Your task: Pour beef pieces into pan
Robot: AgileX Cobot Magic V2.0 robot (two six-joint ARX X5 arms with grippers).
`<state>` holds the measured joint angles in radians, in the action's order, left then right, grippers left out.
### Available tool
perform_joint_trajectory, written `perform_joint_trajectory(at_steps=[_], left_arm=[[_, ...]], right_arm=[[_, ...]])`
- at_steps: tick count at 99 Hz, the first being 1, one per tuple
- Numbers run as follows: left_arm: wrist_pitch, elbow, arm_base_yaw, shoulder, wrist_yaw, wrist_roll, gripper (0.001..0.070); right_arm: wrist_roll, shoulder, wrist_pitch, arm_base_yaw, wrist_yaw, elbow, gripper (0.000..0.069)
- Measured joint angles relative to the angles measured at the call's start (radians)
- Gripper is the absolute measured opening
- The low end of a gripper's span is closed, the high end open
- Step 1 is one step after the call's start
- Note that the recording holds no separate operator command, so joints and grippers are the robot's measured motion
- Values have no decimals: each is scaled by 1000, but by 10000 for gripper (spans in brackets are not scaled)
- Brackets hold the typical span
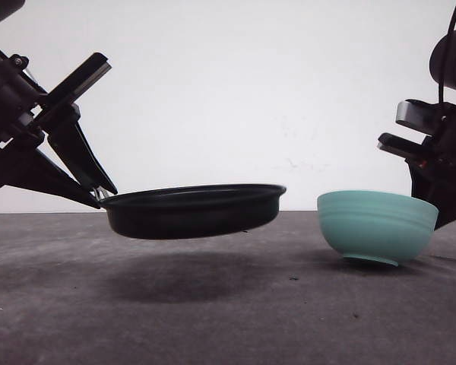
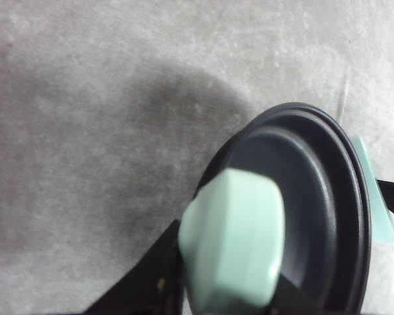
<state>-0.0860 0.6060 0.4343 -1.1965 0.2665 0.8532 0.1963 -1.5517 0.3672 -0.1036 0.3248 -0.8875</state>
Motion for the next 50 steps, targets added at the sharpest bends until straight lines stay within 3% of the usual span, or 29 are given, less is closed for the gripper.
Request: perform_joint_trajectory(at_steps=[27, 50], left_arm=[[-14, 0, 7, 0, 10, -15, 45], [-48, 8, 23, 0, 17, -26, 45]], right_arm=[[4, 58, -104, -32, 35, 4, 15], [23, 252, -332, -145, -64, 4, 14]])
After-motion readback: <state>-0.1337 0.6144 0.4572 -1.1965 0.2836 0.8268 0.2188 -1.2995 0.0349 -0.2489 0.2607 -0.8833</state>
